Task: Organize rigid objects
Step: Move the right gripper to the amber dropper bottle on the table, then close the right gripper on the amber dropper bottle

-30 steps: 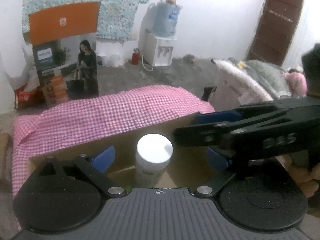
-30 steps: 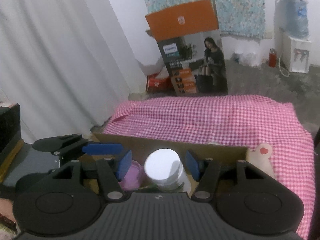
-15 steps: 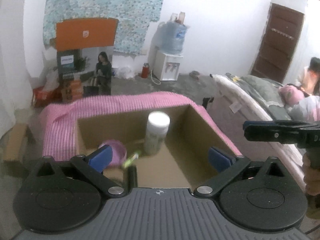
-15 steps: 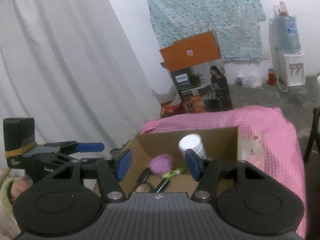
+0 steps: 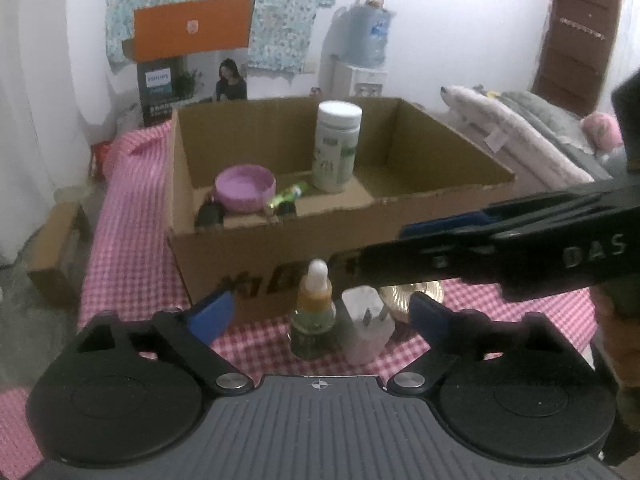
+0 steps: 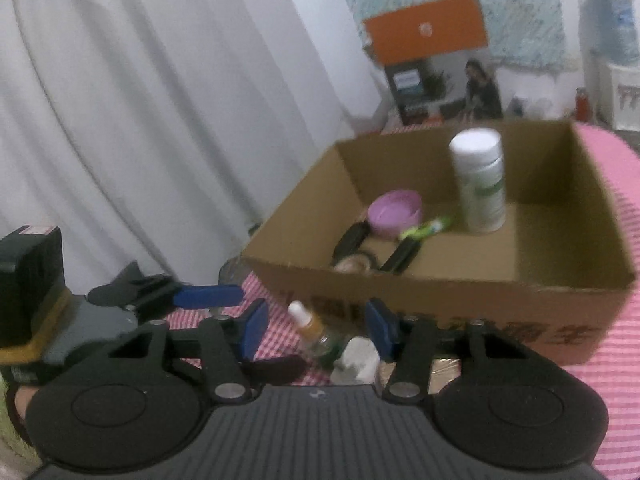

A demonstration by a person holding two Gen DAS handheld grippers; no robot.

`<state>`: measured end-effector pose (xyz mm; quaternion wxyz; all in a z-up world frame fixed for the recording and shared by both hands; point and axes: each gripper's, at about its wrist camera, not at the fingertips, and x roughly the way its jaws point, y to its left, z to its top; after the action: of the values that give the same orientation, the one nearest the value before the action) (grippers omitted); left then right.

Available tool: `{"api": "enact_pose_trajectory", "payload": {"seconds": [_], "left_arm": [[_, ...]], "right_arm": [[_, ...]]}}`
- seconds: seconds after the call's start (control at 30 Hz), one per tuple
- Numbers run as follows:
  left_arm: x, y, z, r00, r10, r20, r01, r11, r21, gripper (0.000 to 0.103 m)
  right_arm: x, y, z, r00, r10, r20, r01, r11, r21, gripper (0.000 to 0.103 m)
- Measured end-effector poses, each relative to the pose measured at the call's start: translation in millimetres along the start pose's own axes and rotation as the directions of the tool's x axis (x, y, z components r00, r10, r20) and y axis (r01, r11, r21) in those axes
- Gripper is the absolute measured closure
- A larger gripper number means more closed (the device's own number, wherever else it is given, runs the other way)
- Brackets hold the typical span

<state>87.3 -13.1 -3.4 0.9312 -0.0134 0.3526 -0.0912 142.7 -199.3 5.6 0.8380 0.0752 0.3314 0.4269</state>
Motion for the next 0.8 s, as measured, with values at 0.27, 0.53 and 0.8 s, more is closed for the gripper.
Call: {"api": "enact_pose_trajectory", "payload": {"seconds": [0.27, 0.53, 0.8], "left_arm": [[12, 14, -11, 0.999, -0.041, 0.012, 0.042, 0.998, -0.056, 0.041], [22, 17, -16, 0.999, -0.041, -0.005, 0.041, 0.998, -0.051, 0.049], [28, 18, -17, 0.999, -0.052, 0.001, 0.052, 0.998, -0.044, 0.05]], "right_arm": [[35, 15, -2, 0.997, -0.023, -0.074, 0.019, 0.998, -0.054, 0.062], [55, 17, 0, 0.992, -0.051, -0.114, 0.043, 0.997, -0.069, 0.073], [64, 17, -2, 0.987, -0.06, -0.147, 0.05, 0.996, -0.072, 0.073]]}}
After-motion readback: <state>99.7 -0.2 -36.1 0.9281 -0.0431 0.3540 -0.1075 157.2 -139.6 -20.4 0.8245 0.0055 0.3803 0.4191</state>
